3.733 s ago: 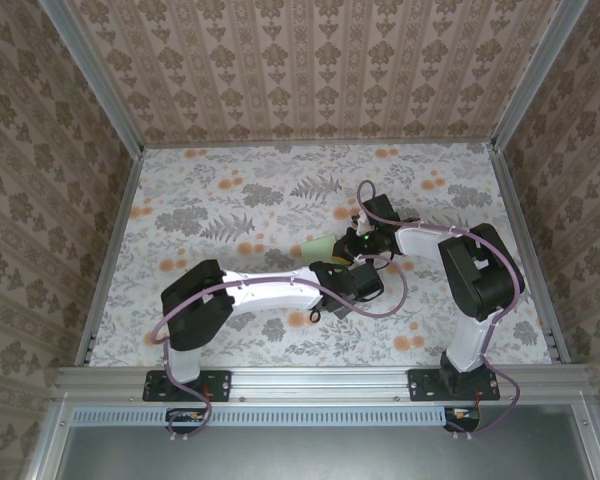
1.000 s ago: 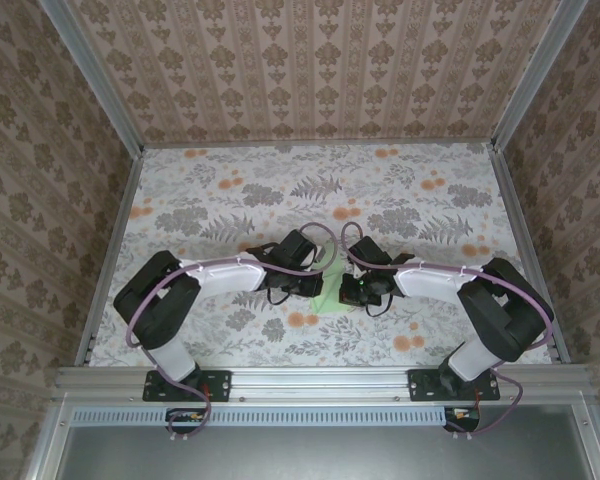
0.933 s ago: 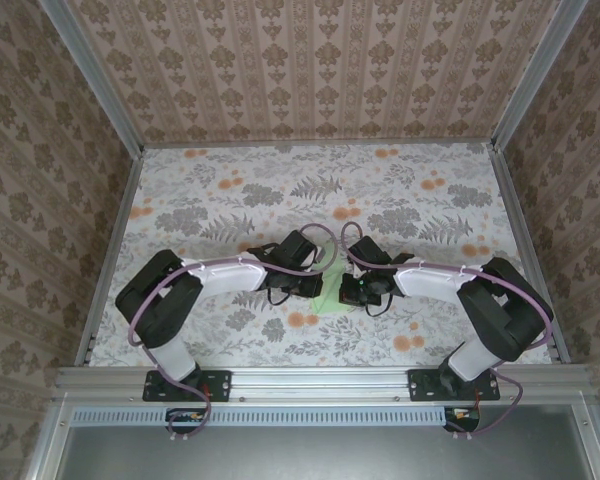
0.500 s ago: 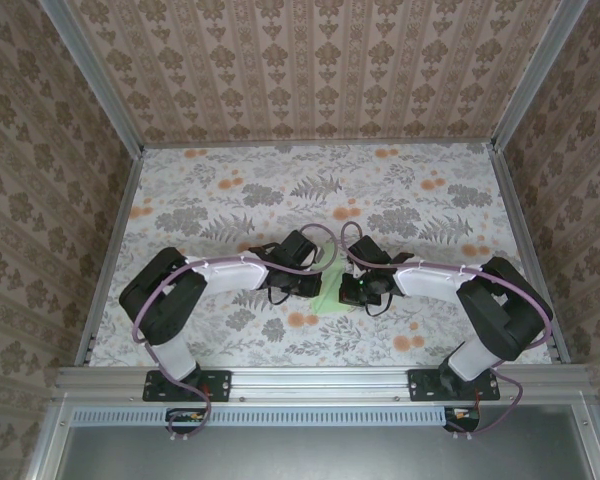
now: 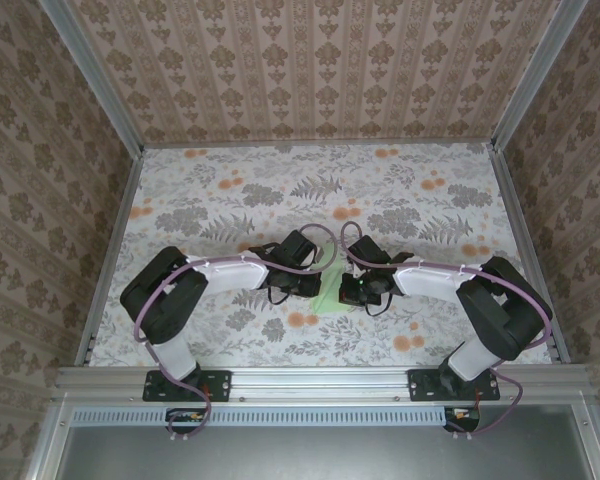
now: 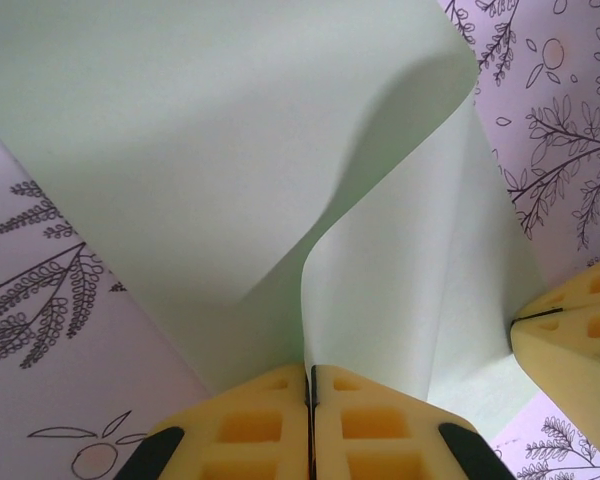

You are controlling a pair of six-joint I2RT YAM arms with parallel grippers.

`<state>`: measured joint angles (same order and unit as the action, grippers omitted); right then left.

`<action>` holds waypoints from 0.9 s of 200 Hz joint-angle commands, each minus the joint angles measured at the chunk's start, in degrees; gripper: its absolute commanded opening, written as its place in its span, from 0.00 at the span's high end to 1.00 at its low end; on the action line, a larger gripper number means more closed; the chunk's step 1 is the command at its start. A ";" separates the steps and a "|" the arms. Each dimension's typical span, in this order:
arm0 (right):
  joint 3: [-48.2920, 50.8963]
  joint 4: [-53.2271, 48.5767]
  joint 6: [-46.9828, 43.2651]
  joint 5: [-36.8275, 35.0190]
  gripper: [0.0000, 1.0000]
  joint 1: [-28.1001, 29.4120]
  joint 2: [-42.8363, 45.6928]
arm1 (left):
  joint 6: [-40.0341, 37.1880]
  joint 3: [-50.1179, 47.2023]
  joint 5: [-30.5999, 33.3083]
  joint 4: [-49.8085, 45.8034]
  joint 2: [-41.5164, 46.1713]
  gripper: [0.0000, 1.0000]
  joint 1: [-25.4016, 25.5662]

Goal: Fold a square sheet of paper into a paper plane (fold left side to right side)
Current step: Fold the triangle a second time at the center of the table.

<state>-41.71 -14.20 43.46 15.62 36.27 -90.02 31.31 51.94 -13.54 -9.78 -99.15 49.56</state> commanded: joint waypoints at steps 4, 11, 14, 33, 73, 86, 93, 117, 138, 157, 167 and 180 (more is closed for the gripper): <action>0.15 -3.86 -1.06 -1.82 0.99 0.38 -2.44 | -0.20 1.05 0.18 0.97 -1.00 0.92 -0.76; 0.14 -3.95 -1.05 -1.82 0.99 0.38 -2.65 | -0.25 0.93 0.09 1.37 -0.90 0.91 -0.76; 0.08 -4.00 -1.09 -1.82 0.99 0.38 -2.68 | -0.28 0.83 0.05 1.42 -0.87 0.91 -0.70; -0.03 -4.30 -1.19 -1.82 0.99 0.38 -2.84 | -0.28 0.66 0.05 1.77 -0.78 0.90 -0.80; -0.12 -4.37 -1.43 -1.82 0.99 0.38 -2.99 | -0.18 0.72 -0.26 1.85 -1.19 0.90 -0.91; -0.12 -4.39 -1.45 -1.82 0.99 0.38 -3.03 | -0.03 0.77 -0.26 1.74 -1.38 0.90 -1.00; -0.06 -4.45 -1.45 -1.82 0.99 0.38 -2.97 | 0.07 0.80 -0.19 1.72 -1.39 0.90 -1.06; -0.03 -4.43 -1.53 -1.82 0.99 0.38 -3.05 | 0.24 0.87 -0.26 1.56 -1.72 0.90 -1.25; -0.03 -4.36 -1.51 -1.82 0.99 0.38 -3.13 | 0.24 1.06 -0.60 1.55 -2.18 0.90 -1.30; -0.03 -4.44 -1.54 -1.84 0.99 0.37 -3.07 | 0.24 1.27 -0.70 1.37 -2.45 0.90 -1.33; -0.03 -4.44 -1.54 -1.82 0.99 0.38 -3.09 | 0.33 1.39 -0.65 1.30 -2.45 0.90 -1.31; 0.05 -4.48 -1.54 -1.81 0.99 0.38 -3.09 | 0.33 1.38 -0.53 1.17 -2.45 0.90 -1.37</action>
<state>-42.35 -15.05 43.03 15.62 36.27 -90.48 31.33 52.34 -14.15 -8.19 -100.31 48.64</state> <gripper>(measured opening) 0.052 0.104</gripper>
